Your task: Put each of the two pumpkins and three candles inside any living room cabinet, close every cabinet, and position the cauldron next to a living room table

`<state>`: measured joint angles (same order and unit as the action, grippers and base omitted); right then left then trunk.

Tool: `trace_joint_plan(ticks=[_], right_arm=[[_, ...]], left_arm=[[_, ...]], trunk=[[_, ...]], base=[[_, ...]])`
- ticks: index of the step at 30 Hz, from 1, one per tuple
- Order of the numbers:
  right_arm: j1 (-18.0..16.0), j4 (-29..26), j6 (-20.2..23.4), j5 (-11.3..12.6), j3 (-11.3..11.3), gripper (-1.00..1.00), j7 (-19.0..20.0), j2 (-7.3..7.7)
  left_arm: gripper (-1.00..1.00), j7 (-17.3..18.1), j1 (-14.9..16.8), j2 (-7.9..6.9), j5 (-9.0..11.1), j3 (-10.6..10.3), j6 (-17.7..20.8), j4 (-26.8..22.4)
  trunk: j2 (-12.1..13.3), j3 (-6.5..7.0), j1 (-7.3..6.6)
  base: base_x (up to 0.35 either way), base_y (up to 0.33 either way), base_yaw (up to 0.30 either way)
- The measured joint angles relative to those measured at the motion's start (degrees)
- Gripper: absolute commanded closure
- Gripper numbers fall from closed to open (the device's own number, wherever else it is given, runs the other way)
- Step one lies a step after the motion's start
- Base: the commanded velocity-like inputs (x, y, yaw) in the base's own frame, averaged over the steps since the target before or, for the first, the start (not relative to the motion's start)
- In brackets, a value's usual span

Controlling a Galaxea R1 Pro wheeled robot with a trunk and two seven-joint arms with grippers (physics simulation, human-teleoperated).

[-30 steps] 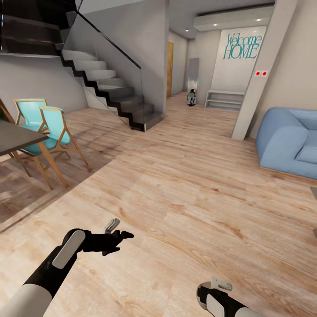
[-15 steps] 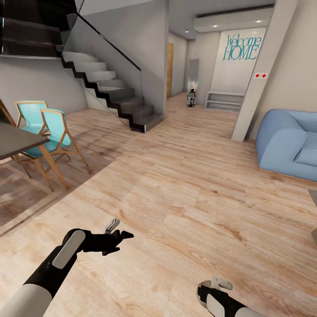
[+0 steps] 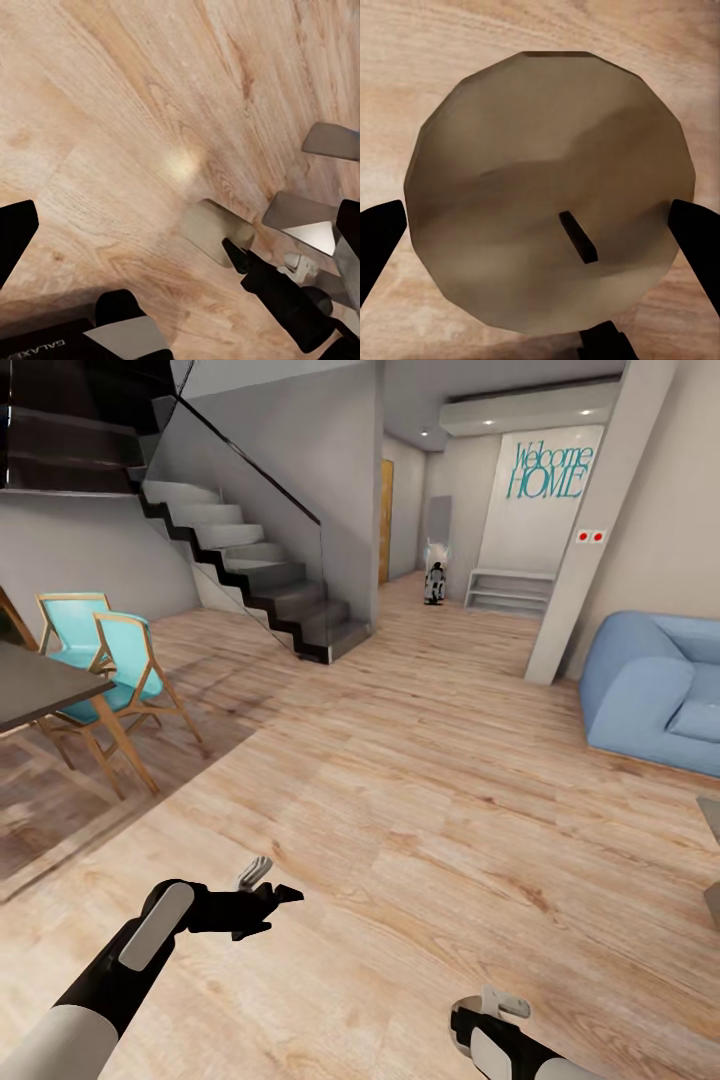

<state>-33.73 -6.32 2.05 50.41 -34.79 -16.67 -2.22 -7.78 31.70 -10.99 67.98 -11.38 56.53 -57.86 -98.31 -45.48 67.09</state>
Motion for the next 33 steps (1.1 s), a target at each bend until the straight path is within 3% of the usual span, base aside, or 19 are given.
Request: trace_joint_plan(ticks=[28, 30, 33], right_arm=[[0.00, 0.15, -1.46, -0.44, -0.08, 1.00, -0.08, 0.10], [0.00, 0.21, -1.48, -0.44, -0.07, 1.00, -0.09, 0.10], [0.00, 0.23, -1.48, -0.45, -0.07, 1.00, -0.08, 0.10]], left_arm=[[-1.00, -0.61, 0.00, -0.17, -0.56, -0.16, -0.36, 3.15], [-1.00, -1.02, 0.00, -0.47, -1.29, -0.04, -0.47, 4.57], [-1.00, -3.42, 0.11, -0.39, -5.70, 0.38, -0.95, 7.99]], trunk=[[11.23, 5.03, -6.15], [12.04, 5.39, -6.59], [13.24, 5.92, -7.25]], base=[[0.000, 0.000, 0.000], [0.000, 0.000, 0.000], [0.000, 0.000, 0.000]])
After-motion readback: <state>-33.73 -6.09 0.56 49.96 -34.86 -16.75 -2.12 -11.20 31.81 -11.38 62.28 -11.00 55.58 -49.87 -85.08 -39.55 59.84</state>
